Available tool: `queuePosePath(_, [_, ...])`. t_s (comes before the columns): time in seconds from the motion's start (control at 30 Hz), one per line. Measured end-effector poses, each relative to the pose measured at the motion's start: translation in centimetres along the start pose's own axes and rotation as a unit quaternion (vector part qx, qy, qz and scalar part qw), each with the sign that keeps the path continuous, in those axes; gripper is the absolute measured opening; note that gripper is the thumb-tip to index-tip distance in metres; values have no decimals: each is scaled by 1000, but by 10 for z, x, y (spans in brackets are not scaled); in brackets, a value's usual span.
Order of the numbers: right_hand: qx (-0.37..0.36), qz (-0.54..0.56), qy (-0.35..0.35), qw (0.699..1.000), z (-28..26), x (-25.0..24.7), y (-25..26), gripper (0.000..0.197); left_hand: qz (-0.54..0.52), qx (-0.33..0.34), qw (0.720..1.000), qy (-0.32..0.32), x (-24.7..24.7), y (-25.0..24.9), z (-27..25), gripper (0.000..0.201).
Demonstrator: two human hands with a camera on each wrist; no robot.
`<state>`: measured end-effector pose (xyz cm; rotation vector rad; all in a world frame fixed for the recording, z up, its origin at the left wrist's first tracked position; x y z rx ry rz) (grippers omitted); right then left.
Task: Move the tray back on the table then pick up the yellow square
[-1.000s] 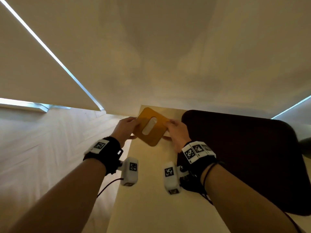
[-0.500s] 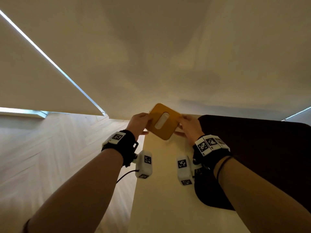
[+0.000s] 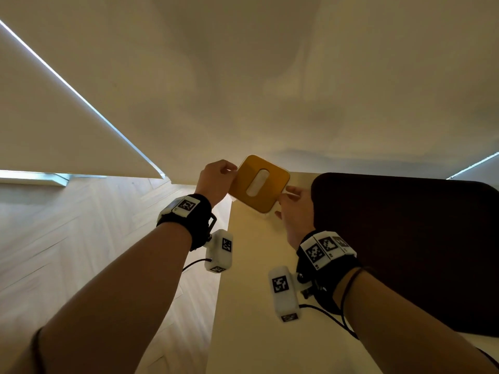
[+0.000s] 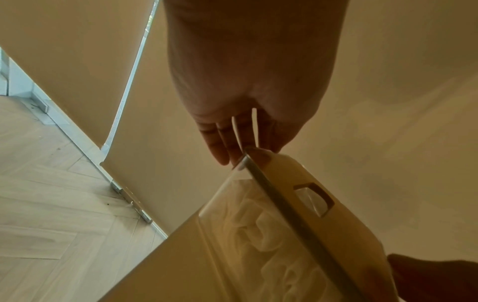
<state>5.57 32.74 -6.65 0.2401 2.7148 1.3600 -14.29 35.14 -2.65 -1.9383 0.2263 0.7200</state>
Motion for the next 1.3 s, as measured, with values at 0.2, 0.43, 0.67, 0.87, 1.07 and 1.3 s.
queuePosePath(0.2, [-45, -25, 8, 999, 4, 4, 11, 23, -14, -13, 1000, -1, 1, 6, 0, 12])
queuePosePath(0.43, [-82, -83, 25, 993, 20, 8, 28, 31, -59, -30, 998, 14, 1, 13, 0, 18])
queuePosePath(0.67, [-89, -120, 48, 988, 30, 10, 28, 34, -79, -32, 996, 20, 0, 15, -2, 25])
queuePosePath(0.87, [-93, -121, 47, 987, 29, 10, 29, 35, -81, -36, 996, 22, -1, 15, -2, 28])
queuePosePath(1.07, [-100, -130, 60, 985, 30, 10, 29, 34, -88, -38, 995, 22, -2, 17, -2, 25])
queuePosePath(1.3, [-101, -141, 47, 984, 25, 9, 34, 38, -87, -31, 995, 25, -2, 13, -3, 25])
Point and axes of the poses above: each hand's wrist, its own z-axis towards the middle knuckle, its own x-axis out of the palm, y = z × x, the point moved 5 cm from there along z, towards the middle knuckle, and after that the axes turned 1 degree about -y, right-handed, at the moved point
